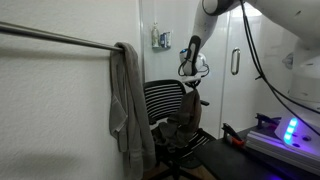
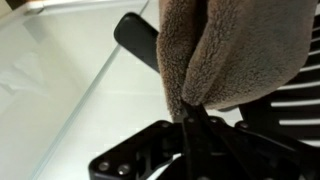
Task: Pick one towel from the chair and put it on the towel rack
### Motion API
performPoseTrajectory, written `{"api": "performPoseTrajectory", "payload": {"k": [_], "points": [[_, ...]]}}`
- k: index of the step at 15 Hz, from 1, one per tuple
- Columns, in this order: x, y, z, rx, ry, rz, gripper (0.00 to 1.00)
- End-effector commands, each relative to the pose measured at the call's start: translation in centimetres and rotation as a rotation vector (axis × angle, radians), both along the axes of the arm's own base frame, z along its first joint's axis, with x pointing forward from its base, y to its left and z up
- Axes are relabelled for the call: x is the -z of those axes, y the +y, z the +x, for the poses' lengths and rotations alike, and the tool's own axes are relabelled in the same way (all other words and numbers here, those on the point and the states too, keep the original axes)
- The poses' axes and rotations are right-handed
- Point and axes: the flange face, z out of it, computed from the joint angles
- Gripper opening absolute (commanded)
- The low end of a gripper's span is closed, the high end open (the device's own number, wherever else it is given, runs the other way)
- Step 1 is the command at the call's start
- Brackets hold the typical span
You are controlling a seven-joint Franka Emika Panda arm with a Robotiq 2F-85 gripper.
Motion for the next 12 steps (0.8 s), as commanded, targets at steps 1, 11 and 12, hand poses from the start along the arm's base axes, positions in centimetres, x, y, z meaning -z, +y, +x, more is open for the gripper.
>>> {"api": "performPoseTrajectory", "payload": {"k": [1,11,12], "points": [[-7.3,2.2,-2.5,-0.117,-0.125,-0.067,0.01],[-14.7,6.5,-3.3,-0.178,-0.268,-0.167,0.03],[-14.5,6.2,-3.3,-0.174,-0.264,-0.172,0.01]]}}
